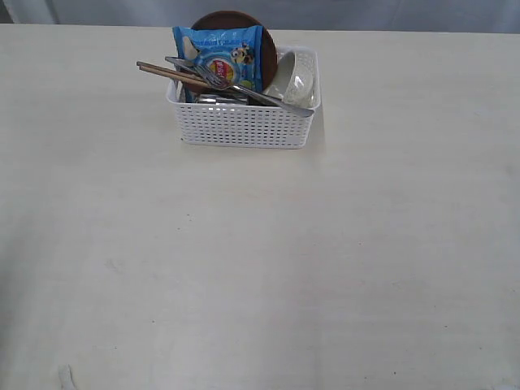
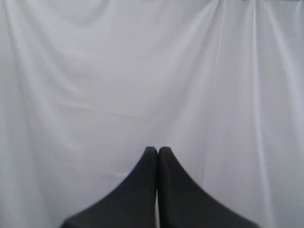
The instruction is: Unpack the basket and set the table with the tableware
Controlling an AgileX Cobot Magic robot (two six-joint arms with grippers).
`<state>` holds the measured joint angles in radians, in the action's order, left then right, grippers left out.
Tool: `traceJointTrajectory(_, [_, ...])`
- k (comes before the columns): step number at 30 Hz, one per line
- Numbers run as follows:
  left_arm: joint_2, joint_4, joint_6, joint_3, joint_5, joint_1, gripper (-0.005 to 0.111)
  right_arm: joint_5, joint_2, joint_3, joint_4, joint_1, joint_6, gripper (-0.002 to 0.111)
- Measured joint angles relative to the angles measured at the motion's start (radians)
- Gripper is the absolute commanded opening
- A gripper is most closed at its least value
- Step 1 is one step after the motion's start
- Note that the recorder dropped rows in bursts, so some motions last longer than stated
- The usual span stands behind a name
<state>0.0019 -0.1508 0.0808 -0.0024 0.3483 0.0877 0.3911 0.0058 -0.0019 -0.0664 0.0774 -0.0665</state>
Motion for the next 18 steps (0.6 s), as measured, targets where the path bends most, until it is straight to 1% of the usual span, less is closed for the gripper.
traceJointTrajectory(1, [0.0, 0.0, 0.0, 0.0, 0.0, 0.0, 0.0, 0.025, 0.0, 0.0, -0.003, 0.0, 0.015, 0.0])
traceJointTrajectory(3, [0.0, 0.0, 0.0, 0.0, 0.0, 0.0, 0.0, 0.012, 0.0, -0.014, -0.008, 0.0, 0.045, 0.0])
traceJointTrajectory(6, [0.0, 0.0, 0.0, 0.0, 0.0, 0.0, 0.0, -0.085, 0.005, -0.089, -0.01, 0.0, 0.066, 0.0])
traceJointTrajectory(9, [0.0, 0.002, 0.0, 0.0, 0.0, 0.0, 0.0, -0.164, 0.068, -0.192, -0.012, 0.0, 0.066, 0.0])
traceJointTrajectory(12, [0.0, 0.002, 0.0, 0.0, 0.0, 0.0, 0.0, -0.248, 0.186, -0.308, -0.014, 0.0, 0.066, 0.0])
traceJointTrajectory(15, [0.0, 0.002, 0.0, 0.0, 0.0, 0.0, 0.0, -0.382, 0.332, -0.444, -0.014, 0.01, 0.066, 0.0])
traceJointTrajectory(18, [0.0, 0.002, 0.0, 0.0, 0.0, 0.0, 0.0, -0.544, 0.514, -0.572, -0.014, 0.069, 0.066, 0.0])
